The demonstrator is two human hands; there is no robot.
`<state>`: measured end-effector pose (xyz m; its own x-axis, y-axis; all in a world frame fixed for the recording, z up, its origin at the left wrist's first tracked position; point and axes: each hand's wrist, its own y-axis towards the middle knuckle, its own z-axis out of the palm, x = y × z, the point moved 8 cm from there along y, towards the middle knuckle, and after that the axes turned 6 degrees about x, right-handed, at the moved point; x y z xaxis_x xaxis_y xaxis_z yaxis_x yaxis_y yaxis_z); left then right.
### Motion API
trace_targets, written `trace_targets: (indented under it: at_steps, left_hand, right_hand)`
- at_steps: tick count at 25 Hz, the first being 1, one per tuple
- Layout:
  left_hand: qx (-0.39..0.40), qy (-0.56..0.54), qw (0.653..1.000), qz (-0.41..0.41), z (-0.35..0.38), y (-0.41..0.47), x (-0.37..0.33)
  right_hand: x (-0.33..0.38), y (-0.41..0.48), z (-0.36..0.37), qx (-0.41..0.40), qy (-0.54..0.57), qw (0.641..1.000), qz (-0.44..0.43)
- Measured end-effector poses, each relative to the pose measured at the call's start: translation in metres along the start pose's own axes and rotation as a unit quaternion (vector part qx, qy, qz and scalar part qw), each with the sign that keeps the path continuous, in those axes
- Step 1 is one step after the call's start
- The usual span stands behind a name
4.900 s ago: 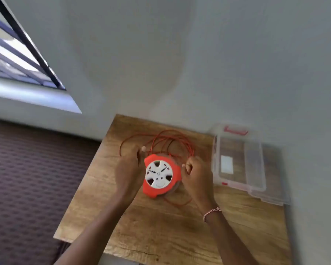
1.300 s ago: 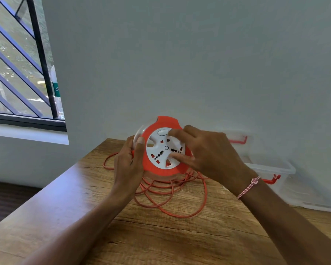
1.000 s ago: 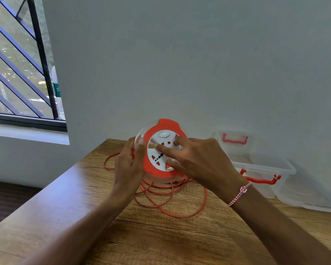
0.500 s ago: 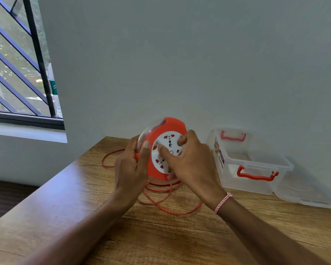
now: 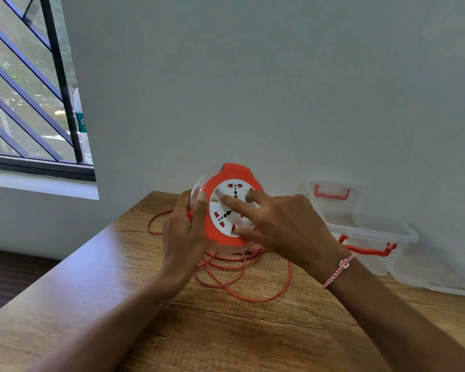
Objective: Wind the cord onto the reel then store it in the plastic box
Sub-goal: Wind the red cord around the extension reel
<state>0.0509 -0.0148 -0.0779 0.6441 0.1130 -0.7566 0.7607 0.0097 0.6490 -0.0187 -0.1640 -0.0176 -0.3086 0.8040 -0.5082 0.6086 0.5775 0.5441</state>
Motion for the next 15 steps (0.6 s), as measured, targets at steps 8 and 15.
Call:
trace_targets:
  at_steps: [8,15]
  left_hand:
    - [0.004,0.092,0.993,0.072,0.004,-0.005,-0.014]
    - [-0.019,0.100,0.993,0.066,0.002,-0.006,-0.013]
  right_hand:
    - [-0.005,-0.005,-0.002,-0.056,0.093,0.985,0.135]
    - [-0.007,-0.027,0.053,-0.010,0.693,0.557,0.458]
